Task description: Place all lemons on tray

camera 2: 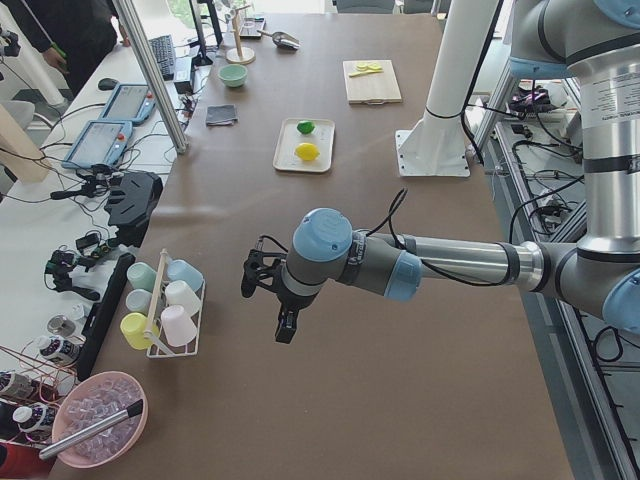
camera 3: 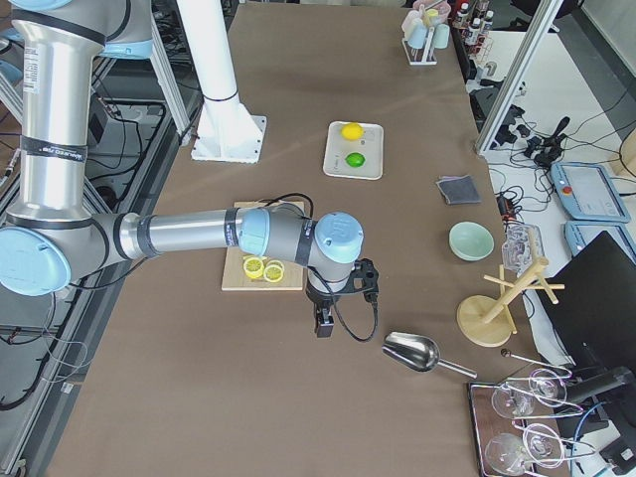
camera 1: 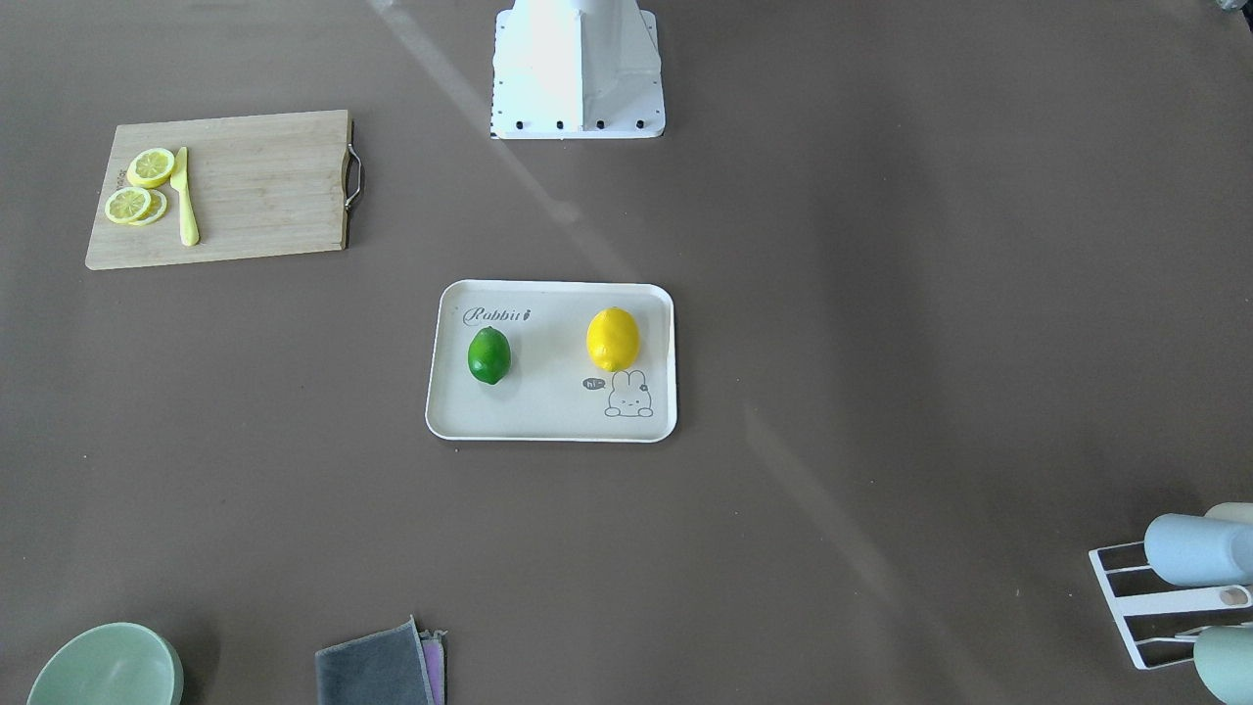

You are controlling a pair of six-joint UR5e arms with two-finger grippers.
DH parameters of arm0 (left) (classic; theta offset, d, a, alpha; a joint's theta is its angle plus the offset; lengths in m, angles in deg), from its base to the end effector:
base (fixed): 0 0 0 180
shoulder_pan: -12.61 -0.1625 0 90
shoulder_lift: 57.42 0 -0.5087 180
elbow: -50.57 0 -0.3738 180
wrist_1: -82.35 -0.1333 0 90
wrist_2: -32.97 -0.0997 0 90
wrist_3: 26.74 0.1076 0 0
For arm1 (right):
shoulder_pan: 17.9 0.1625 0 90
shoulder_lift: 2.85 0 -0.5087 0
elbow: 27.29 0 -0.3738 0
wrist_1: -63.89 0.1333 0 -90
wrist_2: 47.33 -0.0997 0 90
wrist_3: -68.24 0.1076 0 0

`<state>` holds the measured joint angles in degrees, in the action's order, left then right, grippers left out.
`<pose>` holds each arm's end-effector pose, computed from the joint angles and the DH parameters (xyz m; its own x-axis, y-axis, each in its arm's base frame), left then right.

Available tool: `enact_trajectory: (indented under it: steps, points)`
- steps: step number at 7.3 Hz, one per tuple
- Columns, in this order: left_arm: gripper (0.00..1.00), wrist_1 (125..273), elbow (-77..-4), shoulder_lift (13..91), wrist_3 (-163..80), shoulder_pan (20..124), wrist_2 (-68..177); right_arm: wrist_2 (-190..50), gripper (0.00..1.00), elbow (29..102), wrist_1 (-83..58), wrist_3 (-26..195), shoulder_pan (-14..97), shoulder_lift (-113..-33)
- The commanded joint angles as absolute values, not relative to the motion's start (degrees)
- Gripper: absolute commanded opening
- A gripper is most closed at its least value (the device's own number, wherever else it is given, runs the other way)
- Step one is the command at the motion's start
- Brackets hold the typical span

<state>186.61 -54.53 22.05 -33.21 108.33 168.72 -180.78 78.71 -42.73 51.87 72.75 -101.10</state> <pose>-0.0956 -0.3907 0.6717 0.7022 0.0534 -0.7100 0.1746 0.9539 0.2443 0.0637 -0.3832 0.7081 0.6985 -0.1688 0.6954 0.1935 0.9801 0.0436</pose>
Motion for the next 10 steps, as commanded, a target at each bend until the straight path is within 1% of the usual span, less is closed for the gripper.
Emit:
enact_trajectory:
  steps: [1, 10]
  points:
    - [0.98, 188.16, -55.33, 22.12, -37.96, 105.09, 168.68, -180.84, 1.0, 79.14, -42.72, 51.89, 72.8, -100.85]
    - [0.98, 189.32, -54.9, 22.03, -39.22, 104.1, 168.41, -180.93, 1.0, 79.58, -42.63, 51.8, 72.8, -100.5]
